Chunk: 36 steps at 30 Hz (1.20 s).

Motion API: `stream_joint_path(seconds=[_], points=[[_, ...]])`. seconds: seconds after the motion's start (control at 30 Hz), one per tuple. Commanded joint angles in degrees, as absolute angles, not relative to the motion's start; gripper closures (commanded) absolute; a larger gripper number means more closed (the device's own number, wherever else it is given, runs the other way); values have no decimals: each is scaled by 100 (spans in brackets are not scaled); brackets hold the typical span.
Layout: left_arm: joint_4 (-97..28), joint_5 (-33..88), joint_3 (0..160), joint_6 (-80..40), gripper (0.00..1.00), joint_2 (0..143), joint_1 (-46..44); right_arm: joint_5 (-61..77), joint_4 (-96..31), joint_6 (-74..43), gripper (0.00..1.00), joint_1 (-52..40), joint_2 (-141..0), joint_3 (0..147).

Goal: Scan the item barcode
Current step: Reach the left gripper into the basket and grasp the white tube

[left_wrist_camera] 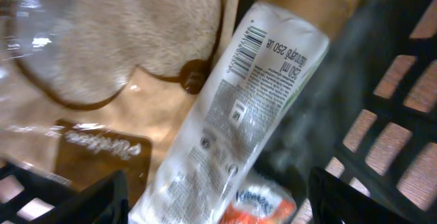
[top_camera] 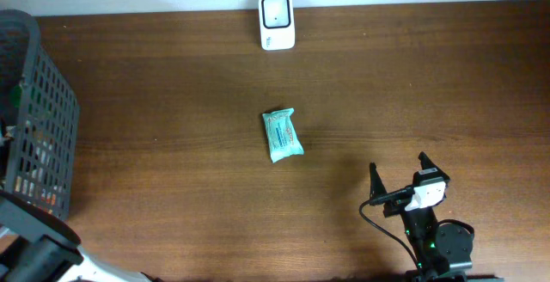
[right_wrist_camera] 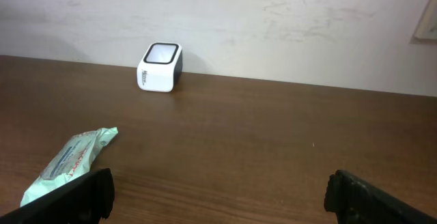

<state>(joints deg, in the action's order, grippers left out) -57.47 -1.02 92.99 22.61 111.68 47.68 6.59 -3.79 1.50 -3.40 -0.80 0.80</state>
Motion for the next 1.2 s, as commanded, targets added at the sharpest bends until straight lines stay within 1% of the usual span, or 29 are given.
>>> stream_joint_path(seconds=[0.0,0.03,0.1,0.13,0.2,0.27,0.3,0.37,0.4,0.5,0.53,0.63,0.8,0.9,1.03,1.17], points=[[-5660,25,9282,2434,22,11563,4807,692,-379,128,2,-329,-51,32],[-5645,27,9282,2434,23,11655,4807,692,-379,128,2,-331,-51,32],[-5599,71,9282,2432,18,11839,4805,692,-379,128,2,-331,-51,32],[-5577,67,9282,2432,18,11904,4805,692,-379,128,2,-331,-51,32],[-5507,69,9282,2432,21,12042,4816,692,-379,128,2,-331,-51,32],[-5437,67,9282,2432,33,12138,4816,692,-379,128,2,-331,-51,32],[-5382,69,9282,2432,50,12175,4816,692,-379,128,2,-331,-51,32],[-5308,69,9282,2432,70,12186,4816,692,-379,128,2,-331,-51,32],[-5273,64,9284,2432,73,12186,4816,692,-379,128,2,-331,-51,32],[-5266,60,9284,2432,83,12186,4816,692,-379,128,2,-331,-51,32],[-5269,21,9284,2432,89,12186,4816,692,-379,128,2,-331,-51,32],[-5286,5,9312,2429,100,12182,4812,692,-379,128,2,-331,-51,32],[-5813,8,9915,2338,100,12180,4805,692,-379,128,2,-331,-51,32],[-6274,36,10641,1966,100,12175,4801,692,-379,128,2,-331,-51,32],[-7028,554,11977,1841,100,12171,4711,692,-379,128,2,-331,-51,32],[-7461,1035,13058,1509,100,12158,4574,692,-379,128,2,-331,-51,32]])
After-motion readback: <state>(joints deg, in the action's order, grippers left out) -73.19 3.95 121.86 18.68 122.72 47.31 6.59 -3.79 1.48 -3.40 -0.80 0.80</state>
